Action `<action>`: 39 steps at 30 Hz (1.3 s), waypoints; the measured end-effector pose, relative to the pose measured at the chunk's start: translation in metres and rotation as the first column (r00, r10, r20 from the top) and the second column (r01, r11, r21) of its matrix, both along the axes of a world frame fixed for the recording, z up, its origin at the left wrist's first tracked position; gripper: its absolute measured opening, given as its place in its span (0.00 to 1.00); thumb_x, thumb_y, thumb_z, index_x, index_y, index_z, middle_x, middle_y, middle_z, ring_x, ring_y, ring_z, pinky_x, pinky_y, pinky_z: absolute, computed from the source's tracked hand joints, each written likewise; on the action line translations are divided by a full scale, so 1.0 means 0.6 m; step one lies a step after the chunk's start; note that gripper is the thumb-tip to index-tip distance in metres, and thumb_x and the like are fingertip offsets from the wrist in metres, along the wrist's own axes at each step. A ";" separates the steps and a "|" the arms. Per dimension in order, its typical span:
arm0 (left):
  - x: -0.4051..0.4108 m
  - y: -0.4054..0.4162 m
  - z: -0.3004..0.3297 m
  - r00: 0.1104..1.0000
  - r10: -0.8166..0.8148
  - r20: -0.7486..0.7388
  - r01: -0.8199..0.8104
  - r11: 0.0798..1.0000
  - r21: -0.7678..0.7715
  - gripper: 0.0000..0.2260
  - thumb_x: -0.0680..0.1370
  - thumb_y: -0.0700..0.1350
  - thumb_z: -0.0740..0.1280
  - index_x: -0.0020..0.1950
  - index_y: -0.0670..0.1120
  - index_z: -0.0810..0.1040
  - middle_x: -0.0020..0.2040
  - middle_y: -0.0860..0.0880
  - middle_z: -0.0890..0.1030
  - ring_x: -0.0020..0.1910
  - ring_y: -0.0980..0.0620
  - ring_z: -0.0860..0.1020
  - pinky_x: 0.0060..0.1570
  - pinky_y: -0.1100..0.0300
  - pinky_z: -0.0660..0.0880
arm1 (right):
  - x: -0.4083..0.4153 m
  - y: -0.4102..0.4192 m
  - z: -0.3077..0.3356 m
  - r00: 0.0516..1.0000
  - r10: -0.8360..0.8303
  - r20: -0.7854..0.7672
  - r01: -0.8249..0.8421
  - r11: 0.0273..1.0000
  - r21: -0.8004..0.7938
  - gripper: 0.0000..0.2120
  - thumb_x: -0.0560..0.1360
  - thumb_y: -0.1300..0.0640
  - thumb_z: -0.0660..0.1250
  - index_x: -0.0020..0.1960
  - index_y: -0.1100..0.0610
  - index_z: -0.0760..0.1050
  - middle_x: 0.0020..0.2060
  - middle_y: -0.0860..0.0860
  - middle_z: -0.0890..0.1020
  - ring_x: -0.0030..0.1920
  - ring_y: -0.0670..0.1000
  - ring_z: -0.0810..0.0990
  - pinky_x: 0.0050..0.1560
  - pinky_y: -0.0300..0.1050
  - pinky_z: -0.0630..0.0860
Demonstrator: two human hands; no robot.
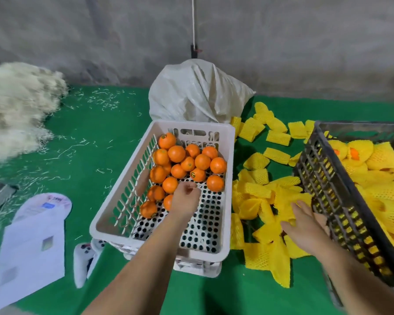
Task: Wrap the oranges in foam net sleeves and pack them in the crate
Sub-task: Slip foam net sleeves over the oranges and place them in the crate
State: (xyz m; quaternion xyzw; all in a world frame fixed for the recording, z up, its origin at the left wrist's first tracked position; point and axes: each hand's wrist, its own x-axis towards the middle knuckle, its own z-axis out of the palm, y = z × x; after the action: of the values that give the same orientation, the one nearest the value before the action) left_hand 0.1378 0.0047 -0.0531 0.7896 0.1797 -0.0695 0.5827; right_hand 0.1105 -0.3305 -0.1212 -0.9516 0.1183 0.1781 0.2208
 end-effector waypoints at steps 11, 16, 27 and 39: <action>0.068 0.073 -0.112 0.803 -0.193 -0.564 0.568 0.533 0.627 0.45 0.79 0.34 0.66 0.84 0.61 0.42 0.83 0.45 0.38 0.80 0.32 0.55 0.60 0.46 0.78 | 0.020 0.069 0.006 0.998 -0.058 0.030 0.058 0.998 -0.008 0.31 0.82 0.41 0.61 0.81 0.52 0.60 0.82 0.44 0.49 0.79 0.59 0.52 0.77 0.60 0.56; 0.071 0.062 -0.125 0.817 -0.249 -0.519 0.555 0.584 0.592 0.32 0.81 0.35 0.66 0.81 0.46 0.57 0.77 0.42 0.56 0.75 0.38 0.69 0.66 0.44 0.78 | -0.005 0.121 0.031 0.813 -0.360 0.457 0.114 0.869 0.481 0.10 0.82 0.56 0.67 0.61 0.49 0.82 0.63 0.45 0.79 0.69 0.48 0.74 0.71 0.51 0.67; -0.033 -0.036 0.047 0.944 -0.227 0.238 0.232 0.973 0.007 0.24 0.85 0.52 0.66 0.79 0.58 0.63 0.70 0.54 0.71 0.62 0.58 0.78 0.58 0.66 0.74 | -0.035 0.160 0.109 0.698 -0.702 0.142 0.190 0.373 0.908 0.15 0.74 0.59 0.77 0.54 0.47 0.75 0.45 0.43 0.82 0.48 0.38 0.81 0.44 0.31 0.74; -0.110 -0.181 0.072 0.990 0.084 0.112 -0.020 0.878 -0.479 0.25 0.80 0.69 0.53 0.54 0.57 0.85 0.46 0.52 0.88 0.45 0.56 0.87 0.42 0.63 0.83 | -0.065 0.248 0.140 0.692 -0.685 0.228 0.234 0.511 0.827 0.23 0.74 0.74 0.66 0.58 0.48 0.75 0.52 0.49 0.80 0.53 0.51 0.80 0.53 0.52 0.83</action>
State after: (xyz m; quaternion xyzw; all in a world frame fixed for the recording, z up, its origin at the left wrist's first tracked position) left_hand 0.0719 -0.1041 -0.0098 0.6198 0.1401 -0.0444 0.7709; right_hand 0.0715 -0.1820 -0.0369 -0.7102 0.2289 -0.1293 0.6530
